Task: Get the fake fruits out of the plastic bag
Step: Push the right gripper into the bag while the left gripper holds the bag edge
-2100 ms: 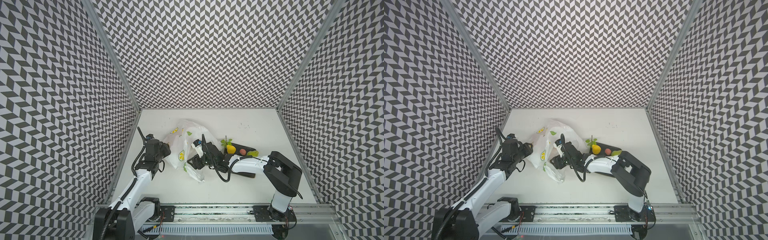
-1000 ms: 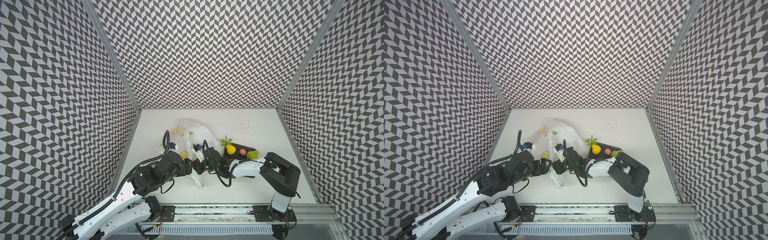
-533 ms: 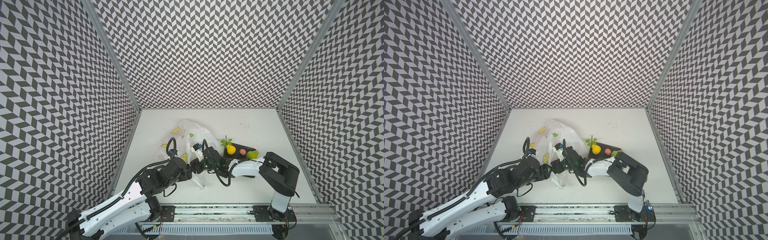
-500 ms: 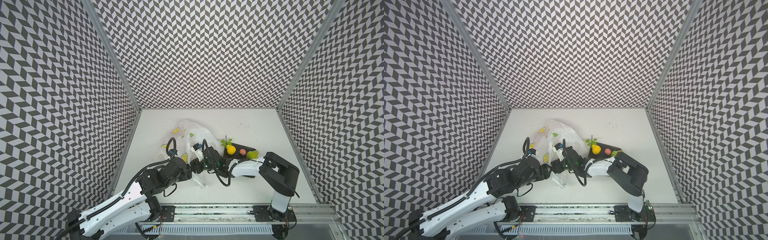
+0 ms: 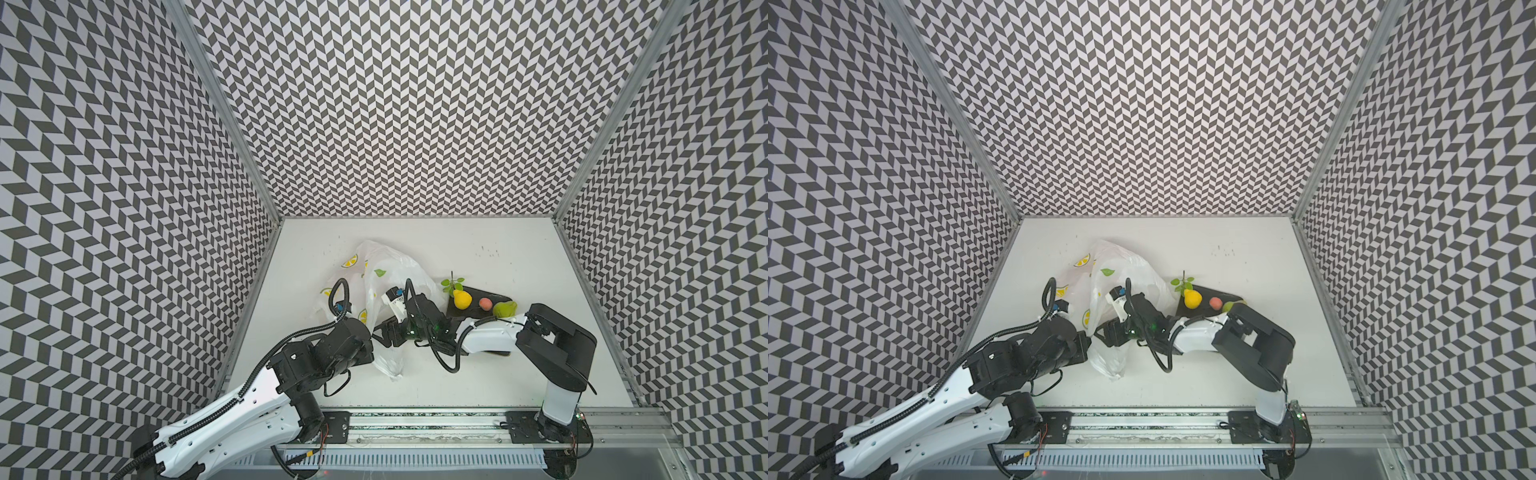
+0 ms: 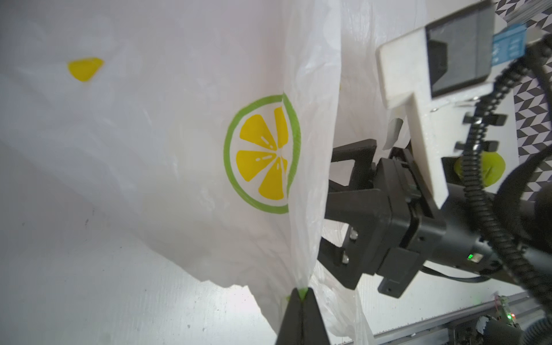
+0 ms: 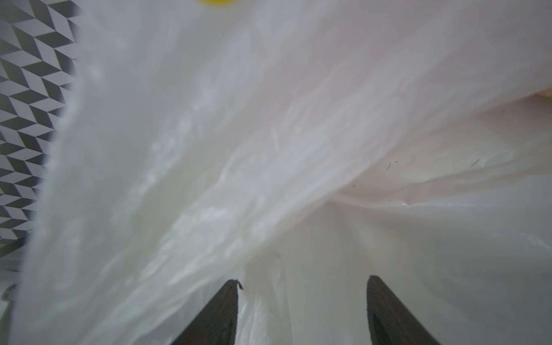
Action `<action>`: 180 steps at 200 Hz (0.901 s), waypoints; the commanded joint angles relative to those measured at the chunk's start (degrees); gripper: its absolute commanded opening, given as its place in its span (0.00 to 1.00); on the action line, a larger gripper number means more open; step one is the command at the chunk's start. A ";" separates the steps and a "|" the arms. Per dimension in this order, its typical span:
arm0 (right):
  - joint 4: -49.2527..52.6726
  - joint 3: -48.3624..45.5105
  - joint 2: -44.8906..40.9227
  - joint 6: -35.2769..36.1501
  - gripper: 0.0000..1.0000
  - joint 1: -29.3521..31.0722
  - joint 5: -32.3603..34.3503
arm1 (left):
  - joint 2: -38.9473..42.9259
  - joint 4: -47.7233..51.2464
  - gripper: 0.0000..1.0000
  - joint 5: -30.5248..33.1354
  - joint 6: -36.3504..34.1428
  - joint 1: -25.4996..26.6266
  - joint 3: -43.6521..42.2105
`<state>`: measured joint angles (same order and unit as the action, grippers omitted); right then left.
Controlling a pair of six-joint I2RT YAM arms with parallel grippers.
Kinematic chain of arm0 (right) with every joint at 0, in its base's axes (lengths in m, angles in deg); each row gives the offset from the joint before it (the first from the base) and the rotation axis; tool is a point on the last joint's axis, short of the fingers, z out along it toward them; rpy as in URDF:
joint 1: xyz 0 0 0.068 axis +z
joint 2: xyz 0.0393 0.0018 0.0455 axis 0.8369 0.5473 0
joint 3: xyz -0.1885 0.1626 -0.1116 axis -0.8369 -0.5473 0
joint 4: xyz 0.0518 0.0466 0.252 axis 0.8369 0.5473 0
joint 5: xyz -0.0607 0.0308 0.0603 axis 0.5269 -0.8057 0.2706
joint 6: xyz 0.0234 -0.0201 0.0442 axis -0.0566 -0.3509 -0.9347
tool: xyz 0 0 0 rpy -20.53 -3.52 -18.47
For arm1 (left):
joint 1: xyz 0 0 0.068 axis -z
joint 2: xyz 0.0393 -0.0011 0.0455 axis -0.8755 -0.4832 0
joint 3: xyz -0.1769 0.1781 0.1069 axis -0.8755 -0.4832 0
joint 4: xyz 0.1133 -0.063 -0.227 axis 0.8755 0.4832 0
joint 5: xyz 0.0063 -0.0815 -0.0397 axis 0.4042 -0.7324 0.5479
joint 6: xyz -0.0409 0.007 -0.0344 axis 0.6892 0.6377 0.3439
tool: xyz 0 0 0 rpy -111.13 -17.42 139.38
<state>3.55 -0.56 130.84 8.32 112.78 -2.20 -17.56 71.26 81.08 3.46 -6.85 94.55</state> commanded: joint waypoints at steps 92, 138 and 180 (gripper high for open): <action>-0.61 11.31 8.16 -13.81 0.64 -3.08 16.10 | -0.03 6.51 0.00 5.90 5.28 0.14 -0.37; -0.94 10.03 8.06 -10.33 0.58 -1.86 12.78 | 0.87 4.63 0.00 7.93 7.84 0.19 -1.45; -1.55 13.11 11.14 -11.18 0.55 -0.13 9.88 | 1.36 2.52 0.00 7.17 10.20 0.14 -4.02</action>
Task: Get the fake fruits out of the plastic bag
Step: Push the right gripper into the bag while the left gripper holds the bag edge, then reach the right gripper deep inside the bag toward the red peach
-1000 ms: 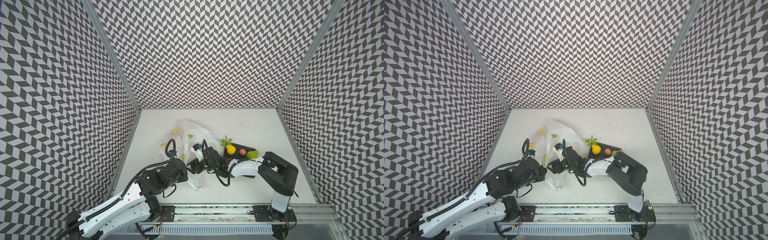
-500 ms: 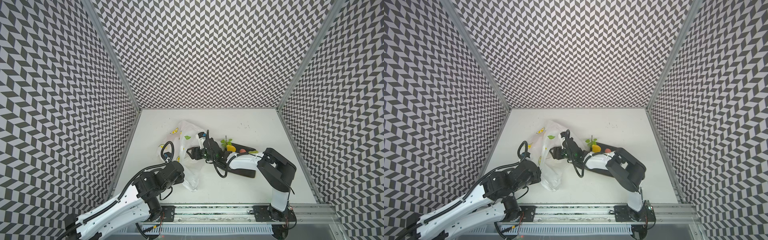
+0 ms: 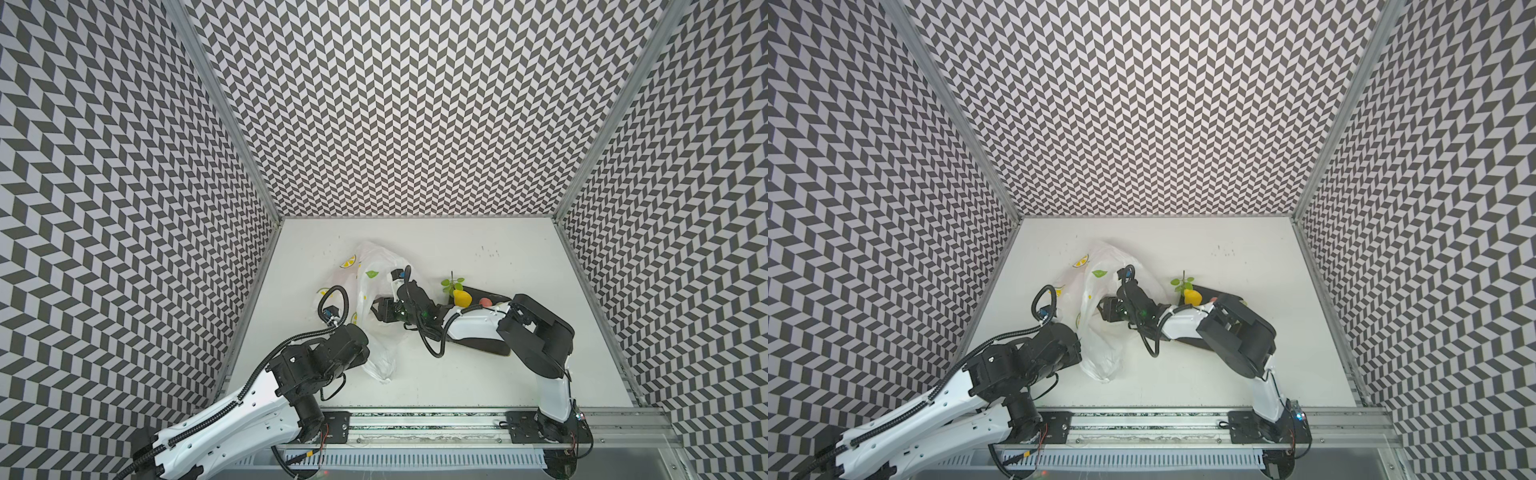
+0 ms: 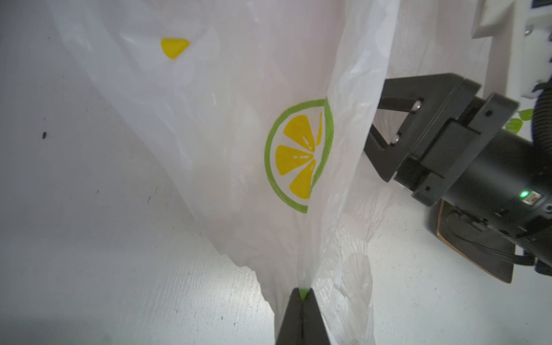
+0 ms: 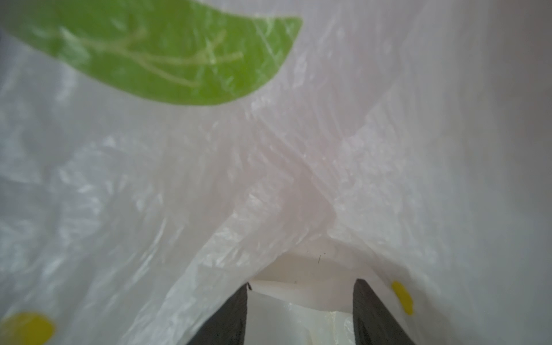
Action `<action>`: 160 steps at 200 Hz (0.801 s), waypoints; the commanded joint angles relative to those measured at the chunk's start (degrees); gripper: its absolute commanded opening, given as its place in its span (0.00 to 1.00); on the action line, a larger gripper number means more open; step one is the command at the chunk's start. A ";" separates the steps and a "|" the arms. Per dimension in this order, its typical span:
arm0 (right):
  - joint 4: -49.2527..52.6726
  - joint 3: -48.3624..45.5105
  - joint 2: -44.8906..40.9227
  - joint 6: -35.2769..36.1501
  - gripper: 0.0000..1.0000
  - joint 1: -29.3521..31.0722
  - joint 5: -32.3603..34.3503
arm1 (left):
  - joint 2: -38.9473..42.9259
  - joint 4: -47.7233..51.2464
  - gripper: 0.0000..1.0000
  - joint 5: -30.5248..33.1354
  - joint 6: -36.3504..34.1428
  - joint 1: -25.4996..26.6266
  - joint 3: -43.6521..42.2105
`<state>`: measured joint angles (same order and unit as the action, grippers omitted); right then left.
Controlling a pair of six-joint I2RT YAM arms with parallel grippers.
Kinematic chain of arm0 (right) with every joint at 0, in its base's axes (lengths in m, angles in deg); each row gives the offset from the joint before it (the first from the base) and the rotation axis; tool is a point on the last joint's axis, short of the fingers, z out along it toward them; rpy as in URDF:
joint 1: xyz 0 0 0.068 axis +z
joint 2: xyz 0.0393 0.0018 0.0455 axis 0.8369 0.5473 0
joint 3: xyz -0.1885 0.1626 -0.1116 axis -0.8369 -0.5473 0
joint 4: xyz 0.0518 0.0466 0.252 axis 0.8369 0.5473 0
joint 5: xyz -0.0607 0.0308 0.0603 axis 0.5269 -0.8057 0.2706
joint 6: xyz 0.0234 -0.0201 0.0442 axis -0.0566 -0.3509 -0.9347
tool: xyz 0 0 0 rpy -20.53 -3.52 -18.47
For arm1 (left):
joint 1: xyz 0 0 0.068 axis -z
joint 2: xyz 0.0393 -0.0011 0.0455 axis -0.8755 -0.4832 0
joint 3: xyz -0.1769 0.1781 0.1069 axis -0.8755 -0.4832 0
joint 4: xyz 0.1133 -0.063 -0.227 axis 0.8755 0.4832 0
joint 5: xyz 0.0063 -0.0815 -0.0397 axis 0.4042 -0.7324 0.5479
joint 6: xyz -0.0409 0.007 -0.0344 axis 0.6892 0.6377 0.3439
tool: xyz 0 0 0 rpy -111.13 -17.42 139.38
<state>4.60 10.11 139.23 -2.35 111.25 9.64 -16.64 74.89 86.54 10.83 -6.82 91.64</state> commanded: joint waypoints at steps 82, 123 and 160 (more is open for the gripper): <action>-0.55 12.01 10.09 -1.61 0.62 2.39 2.98 | 1.01 -0.75 0.00 2.65 5.63 0.12 -1.93; 1.26 16.18 13.02 -1.33 0.67 2.47 5.13 | 0.33 -0.85 0.00 3.09 5.89 0.12 -0.48; 5.00 20.95 17.24 -0.54 0.74 3.02 7.67 | 1.73 -2.29 0.00 3.74 5.99 0.06 -0.88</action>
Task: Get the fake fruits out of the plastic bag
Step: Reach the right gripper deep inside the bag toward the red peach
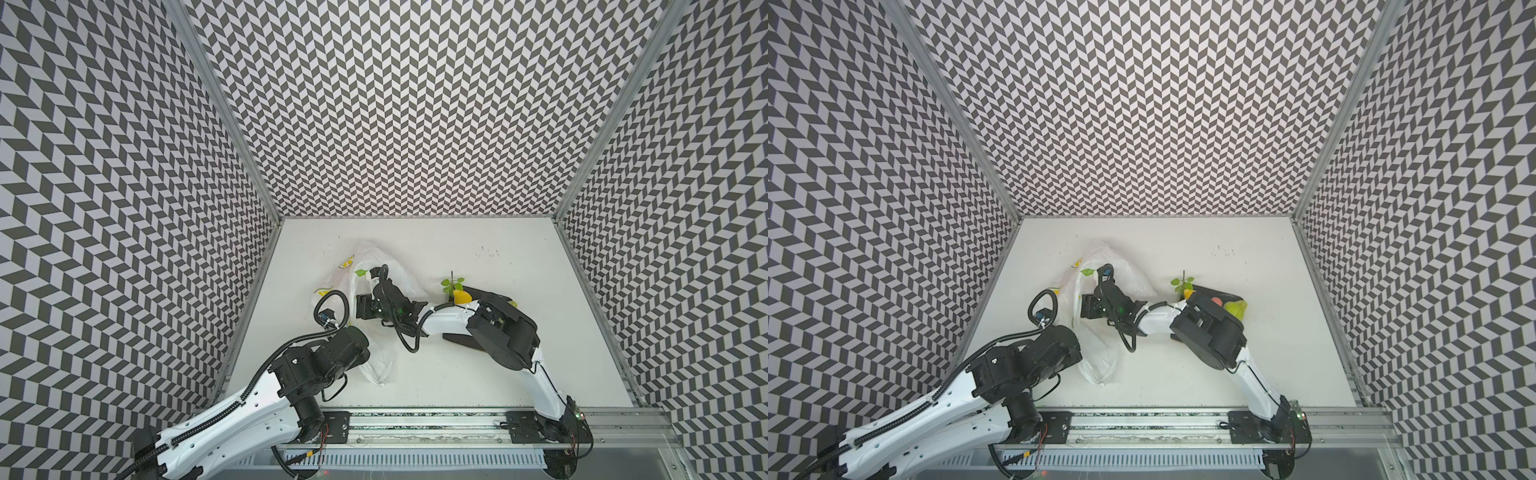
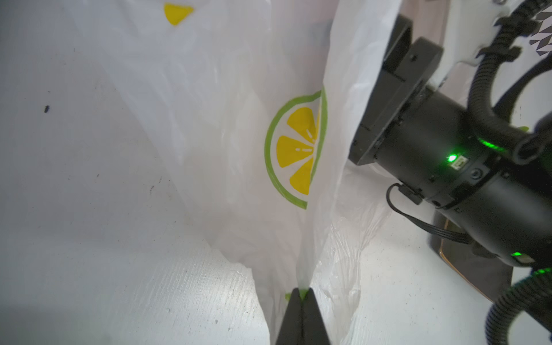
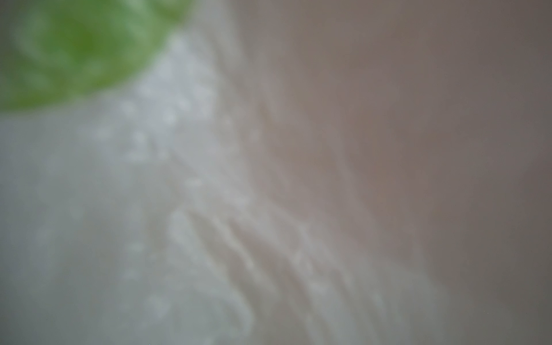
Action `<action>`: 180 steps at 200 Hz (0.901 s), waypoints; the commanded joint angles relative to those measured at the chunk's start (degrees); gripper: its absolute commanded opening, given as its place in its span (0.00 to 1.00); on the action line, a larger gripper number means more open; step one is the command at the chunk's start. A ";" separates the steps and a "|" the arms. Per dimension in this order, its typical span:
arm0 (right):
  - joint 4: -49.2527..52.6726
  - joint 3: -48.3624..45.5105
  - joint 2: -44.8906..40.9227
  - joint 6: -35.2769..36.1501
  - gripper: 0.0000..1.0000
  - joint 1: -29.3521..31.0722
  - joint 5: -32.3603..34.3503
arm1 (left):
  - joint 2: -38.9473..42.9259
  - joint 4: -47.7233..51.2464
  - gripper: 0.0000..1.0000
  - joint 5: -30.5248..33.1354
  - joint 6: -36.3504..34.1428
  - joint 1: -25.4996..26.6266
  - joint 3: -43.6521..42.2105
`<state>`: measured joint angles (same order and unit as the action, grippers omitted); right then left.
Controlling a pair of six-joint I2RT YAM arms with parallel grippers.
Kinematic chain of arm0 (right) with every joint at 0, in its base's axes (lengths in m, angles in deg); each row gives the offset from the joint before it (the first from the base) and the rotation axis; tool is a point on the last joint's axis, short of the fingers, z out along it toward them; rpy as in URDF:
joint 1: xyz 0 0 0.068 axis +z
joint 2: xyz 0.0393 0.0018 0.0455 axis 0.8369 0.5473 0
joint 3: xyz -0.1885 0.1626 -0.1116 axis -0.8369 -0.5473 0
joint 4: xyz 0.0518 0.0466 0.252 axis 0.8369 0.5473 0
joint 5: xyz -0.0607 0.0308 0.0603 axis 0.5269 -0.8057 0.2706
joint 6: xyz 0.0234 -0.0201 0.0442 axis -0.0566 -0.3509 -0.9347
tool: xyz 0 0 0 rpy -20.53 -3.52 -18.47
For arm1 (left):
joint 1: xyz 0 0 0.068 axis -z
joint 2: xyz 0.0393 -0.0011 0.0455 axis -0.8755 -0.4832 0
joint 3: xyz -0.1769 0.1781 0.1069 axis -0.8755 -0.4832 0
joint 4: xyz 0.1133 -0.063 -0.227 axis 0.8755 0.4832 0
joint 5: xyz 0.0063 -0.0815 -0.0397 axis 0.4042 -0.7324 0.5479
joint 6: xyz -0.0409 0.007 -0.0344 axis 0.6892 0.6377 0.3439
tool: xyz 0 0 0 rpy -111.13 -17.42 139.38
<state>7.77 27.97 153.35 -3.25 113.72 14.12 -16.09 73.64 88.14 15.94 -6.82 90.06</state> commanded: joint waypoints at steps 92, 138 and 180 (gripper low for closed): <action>13.87 4.99 2.20 7.04 0.63 1.52 19.90 | 6.33 0.05 0.00 3.25 4.66 0.12 -2.60; 13.82 -2.11 -3.98 12.02 0.61 0.54 22.83 | 6.90 1.51 0.00 4.21 6.29 0.12 -3.51; 15.52 -1.05 -6.88 12.33 0.62 0.16 16.85 | 5.45 1.44 0.00 3.69 5.82 0.10 -4.06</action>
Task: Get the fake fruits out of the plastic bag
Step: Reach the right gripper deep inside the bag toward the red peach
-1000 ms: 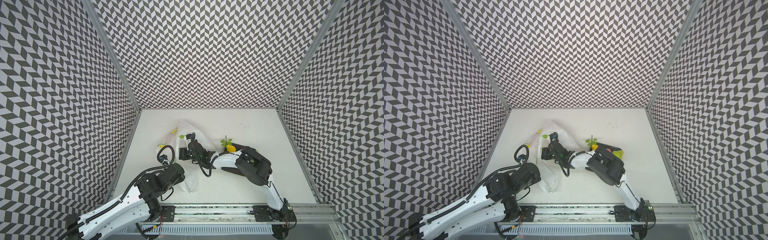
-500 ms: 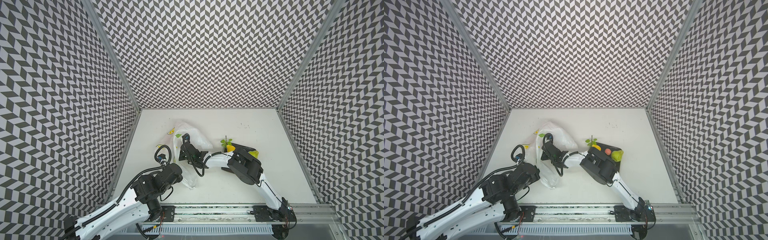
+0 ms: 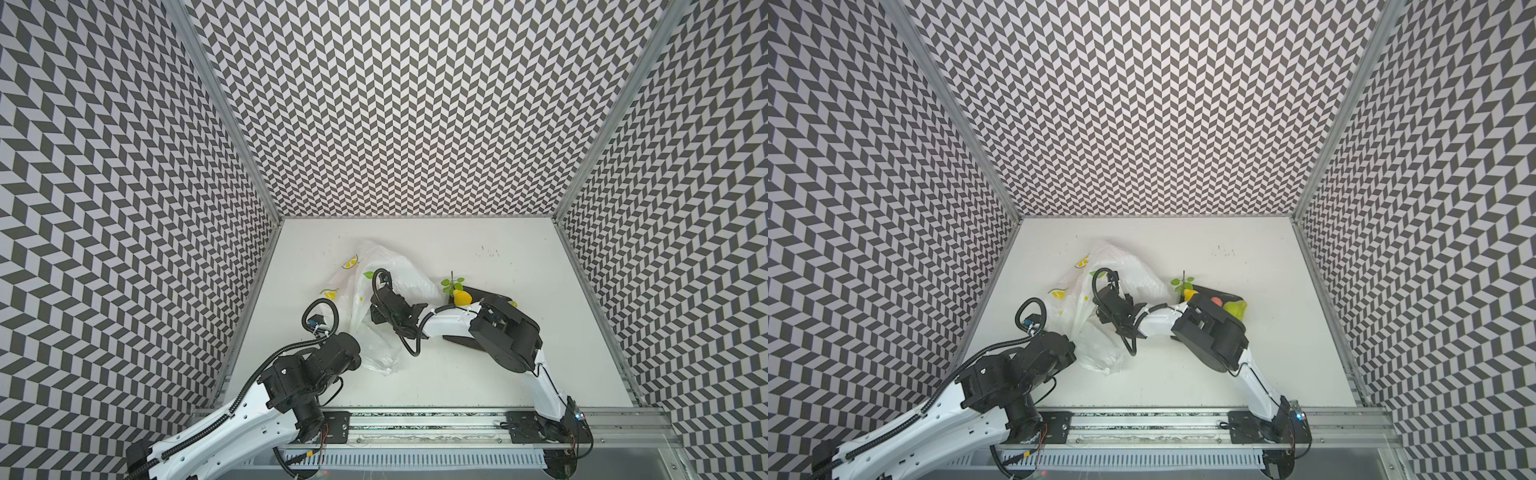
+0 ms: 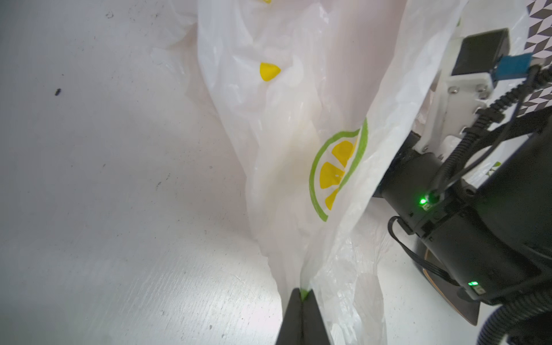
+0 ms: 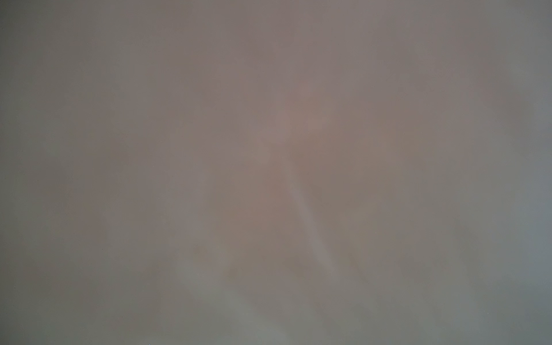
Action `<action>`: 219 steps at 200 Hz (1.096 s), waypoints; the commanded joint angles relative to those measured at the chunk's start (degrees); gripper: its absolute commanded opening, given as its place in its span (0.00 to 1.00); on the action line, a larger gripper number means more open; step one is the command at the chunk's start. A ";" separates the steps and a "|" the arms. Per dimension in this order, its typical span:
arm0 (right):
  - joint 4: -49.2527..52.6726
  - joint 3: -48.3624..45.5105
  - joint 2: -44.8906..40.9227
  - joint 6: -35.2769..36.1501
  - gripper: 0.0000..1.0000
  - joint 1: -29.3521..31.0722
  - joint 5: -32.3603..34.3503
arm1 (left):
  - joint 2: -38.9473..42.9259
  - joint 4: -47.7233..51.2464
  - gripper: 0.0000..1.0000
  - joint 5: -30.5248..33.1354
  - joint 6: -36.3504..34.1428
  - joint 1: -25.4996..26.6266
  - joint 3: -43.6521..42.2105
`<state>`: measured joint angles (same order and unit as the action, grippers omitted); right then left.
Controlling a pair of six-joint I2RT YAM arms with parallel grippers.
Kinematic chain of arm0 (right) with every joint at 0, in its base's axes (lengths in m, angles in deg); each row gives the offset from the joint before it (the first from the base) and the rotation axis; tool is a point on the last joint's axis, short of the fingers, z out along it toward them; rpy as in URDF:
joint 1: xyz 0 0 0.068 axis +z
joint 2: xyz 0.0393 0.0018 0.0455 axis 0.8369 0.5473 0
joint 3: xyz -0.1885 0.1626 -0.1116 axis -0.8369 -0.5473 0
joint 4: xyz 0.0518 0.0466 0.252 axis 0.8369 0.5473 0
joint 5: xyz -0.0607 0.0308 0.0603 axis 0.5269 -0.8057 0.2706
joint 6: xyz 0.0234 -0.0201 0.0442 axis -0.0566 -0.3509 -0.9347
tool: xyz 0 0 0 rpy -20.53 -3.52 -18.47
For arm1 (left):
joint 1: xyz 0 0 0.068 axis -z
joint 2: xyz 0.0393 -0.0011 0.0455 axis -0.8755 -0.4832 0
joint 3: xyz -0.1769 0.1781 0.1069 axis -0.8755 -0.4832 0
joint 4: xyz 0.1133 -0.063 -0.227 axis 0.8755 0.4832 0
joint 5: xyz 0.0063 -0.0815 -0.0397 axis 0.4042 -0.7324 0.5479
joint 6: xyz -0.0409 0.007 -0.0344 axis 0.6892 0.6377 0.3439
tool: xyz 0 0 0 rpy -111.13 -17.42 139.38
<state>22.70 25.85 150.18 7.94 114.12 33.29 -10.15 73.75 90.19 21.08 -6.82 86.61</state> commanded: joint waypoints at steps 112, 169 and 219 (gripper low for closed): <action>-1.37 7.81 2.93 -0.27 0.70 -0.26 -0.61 | -0.56 -1.38 0.00 0.32 -2.77 0.13 -0.32; 1.13 8.21 4.65 0.22 0.62 -0.28 -1.95 | 0.03 -1.45 0.00 0.75 -2.87 0.14 0.07; 4.28 11.67 7.53 0.14 0.55 -0.27 -3.81 | 0.29 -1.99 0.00 0.92 -2.86 0.12 0.31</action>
<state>25.74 35.16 156.02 7.86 113.90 30.54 -10.32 72.18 89.99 18.63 -6.80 86.61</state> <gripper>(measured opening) 0.571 0.047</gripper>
